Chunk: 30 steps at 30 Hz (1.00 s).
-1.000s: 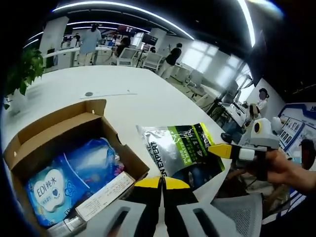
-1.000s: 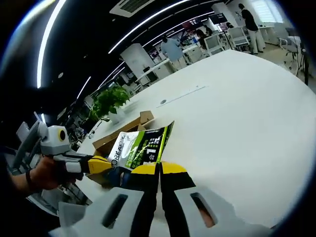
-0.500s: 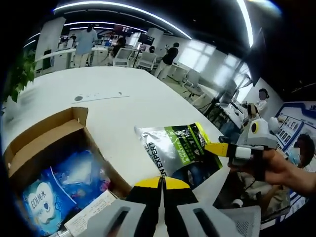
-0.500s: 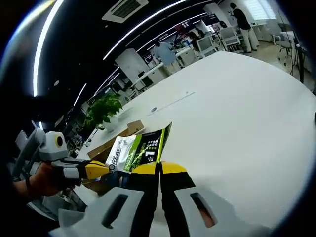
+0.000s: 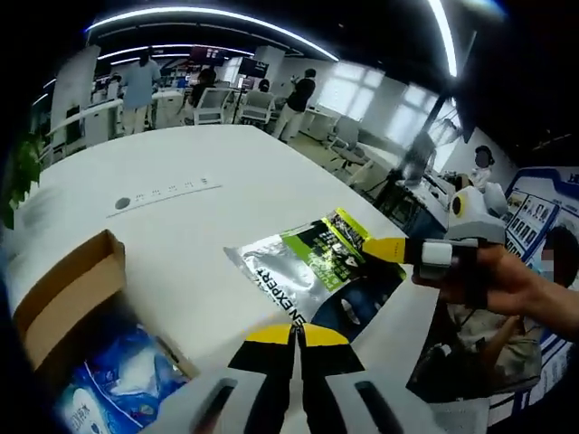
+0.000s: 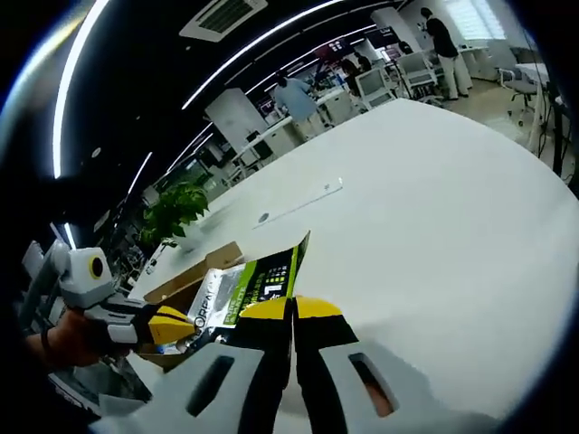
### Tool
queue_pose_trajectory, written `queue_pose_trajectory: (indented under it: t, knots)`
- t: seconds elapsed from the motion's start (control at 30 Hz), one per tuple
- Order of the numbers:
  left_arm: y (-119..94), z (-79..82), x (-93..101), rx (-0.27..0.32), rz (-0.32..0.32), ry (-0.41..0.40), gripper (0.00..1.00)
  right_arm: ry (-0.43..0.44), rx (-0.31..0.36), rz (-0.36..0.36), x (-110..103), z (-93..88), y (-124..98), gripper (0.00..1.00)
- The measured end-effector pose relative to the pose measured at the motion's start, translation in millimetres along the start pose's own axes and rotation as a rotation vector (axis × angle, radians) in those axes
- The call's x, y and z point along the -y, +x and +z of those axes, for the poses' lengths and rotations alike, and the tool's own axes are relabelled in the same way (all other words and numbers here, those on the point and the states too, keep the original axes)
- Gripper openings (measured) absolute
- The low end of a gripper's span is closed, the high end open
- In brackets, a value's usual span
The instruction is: Operate the shoe box by opening the lid, removing the specified soft item, and placing it in the target area until the item is outside and the box remains undamaged.
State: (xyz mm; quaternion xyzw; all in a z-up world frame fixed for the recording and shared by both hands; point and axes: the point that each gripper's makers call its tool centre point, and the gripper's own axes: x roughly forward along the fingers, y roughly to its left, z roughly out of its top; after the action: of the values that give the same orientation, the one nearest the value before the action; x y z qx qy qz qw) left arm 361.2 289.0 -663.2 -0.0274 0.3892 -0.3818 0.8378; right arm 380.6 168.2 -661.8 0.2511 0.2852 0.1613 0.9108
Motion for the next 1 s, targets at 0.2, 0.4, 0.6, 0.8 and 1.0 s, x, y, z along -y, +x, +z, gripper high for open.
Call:
queue_pose_trajectory:
  t: [0.2,0.4,0.6,0.8,1.0]
  knots:
    - [17.5,0.9,-5.2,-0.029,0.011,0.004,0.01,0.014,-0.031,-0.018,19.3,-1.0,12.5,0.00]
    - [37.2,-8.6,-8.6,-0.083,0.017,0.020,0.01,0.018,-0.067,-0.031,34.0,-6.8,24.2,0.00]
    - [53.2,-17.5,-13.9,-0.119,0.017,0.004,0.02,0.035,-0.111,-0.046,53.0,-17.8,35.5,0.00]
    - [65.4,-27.6,-15.8,-0.162,0.021,0.001,0.02,0.042,-0.146,-0.054,65.6,-30.9,40.9,0.00]
    - [77.1,-38.9,-16.5,-0.204,0.022,-0.008,0.02,0.057,-0.172,-0.070,77.3,-41.8,45.0,0.00]
